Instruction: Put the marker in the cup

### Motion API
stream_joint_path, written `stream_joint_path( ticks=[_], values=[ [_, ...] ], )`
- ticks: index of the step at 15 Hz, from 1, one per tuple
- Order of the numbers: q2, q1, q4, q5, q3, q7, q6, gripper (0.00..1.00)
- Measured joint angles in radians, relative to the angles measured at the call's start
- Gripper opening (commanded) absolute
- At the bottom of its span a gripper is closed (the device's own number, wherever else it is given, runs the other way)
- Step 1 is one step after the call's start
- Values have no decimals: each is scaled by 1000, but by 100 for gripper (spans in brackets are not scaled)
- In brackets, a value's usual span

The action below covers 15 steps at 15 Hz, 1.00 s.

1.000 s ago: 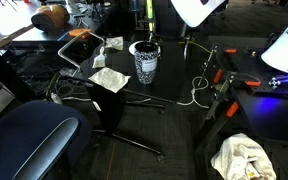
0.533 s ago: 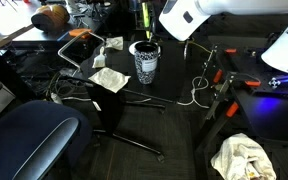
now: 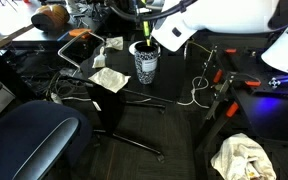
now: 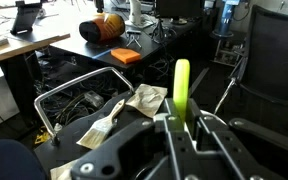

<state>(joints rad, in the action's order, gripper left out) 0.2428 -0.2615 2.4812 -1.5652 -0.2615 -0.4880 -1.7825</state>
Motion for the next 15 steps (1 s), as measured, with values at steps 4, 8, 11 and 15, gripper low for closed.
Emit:
stream_joint_path(
  ticks=[4, 8, 11, 15],
  values=[
    [56, 7, -25, -1, 2, 42, 0, 4],
    [108, 10, -54, -1, 6, 60, 0, 4],
    [145, 10, -77, -1, 14, 63, 0, 4],
    [196, 10, -106, -1, 20, 64, 7, 39]
  ],
)
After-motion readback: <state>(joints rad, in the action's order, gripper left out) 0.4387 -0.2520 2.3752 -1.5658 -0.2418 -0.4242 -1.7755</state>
